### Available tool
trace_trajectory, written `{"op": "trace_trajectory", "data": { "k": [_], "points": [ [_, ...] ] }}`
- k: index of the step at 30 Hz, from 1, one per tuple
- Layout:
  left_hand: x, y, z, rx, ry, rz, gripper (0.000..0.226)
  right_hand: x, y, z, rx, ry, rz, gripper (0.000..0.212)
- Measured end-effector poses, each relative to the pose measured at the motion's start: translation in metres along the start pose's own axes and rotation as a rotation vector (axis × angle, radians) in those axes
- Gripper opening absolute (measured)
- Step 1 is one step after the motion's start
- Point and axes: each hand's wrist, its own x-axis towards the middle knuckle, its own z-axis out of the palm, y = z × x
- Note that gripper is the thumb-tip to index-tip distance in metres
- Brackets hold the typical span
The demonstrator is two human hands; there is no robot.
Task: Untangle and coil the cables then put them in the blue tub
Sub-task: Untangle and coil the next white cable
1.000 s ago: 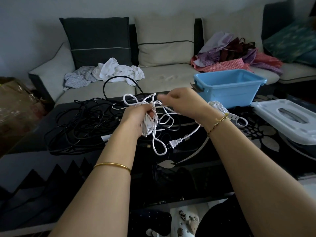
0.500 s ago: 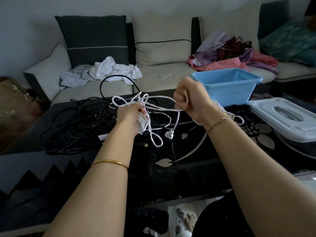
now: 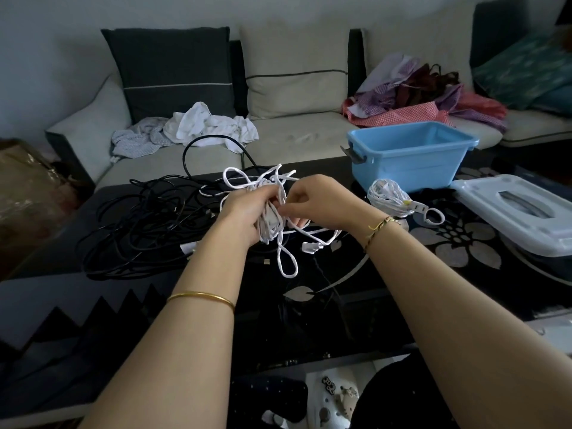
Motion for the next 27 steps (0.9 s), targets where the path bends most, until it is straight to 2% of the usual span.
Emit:
{"op": "trace_trajectory", "data": {
  "k": [3, 7, 11, 15, 19, 21, 23, 25, 27],
  "points": [
    [-0.003, -0.001, 0.002, -0.010, -0.010, -0.005, 0.014, 0.002, -0.001, 0.005, -0.018, 0.024, 0.009, 0.024],
    [-0.003, 0.000, 0.001, -0.020, -0.006, -0.031, 0.008, 0.001, -0.003, 0.009, 0.214, -0.024, 0.126, 0.031],
    [0.003, -0.004, 0.000, -0.037, 0.074, -0.005, 0.015, 0.001, -0.007, 0.007, 0.390, -0.002, 0.187, 0.019],
    [0.014, -0.003, -0.010, -0.199, 0.138, -0.032, 0.017, 0.005, -0.011, -0.011, 0.554, 0.110, 0.294, 0.011],
    [0.018, -0.004, -0.014, -0.198, 0.213, -0.037, 0.026, 0.000, -0.014, -0.017, 0.942, 0.267, 0.243, 0.037],
    [0.023, -0.006, -0.022, -0.130, 0.295, -0.042, 0.028, 0.000, -0.014, -0.027, 1.228, 0.336, 0.166, 0.038],
    [0.026, -0.006, -0.031, -0.168, 0.354, -0.099, 0.030, -0.001, -0.013, -0.040, 1.514, 0.388, 0.083, 0.034],
    [0.028, -0.007, -0.035, -0.196, 0.348, -0.112, 0.028, -0.004, -0.008, -0.045, 1.721, 0.352, 0.042, 0.034],
    [0.024, -0.008, -0.033, -0.245, 0.296, -0.112, 0.027, -0.006, -0.006, -0.042, 1.681, 0.246, 0.086, 0.036]
  ]
}}
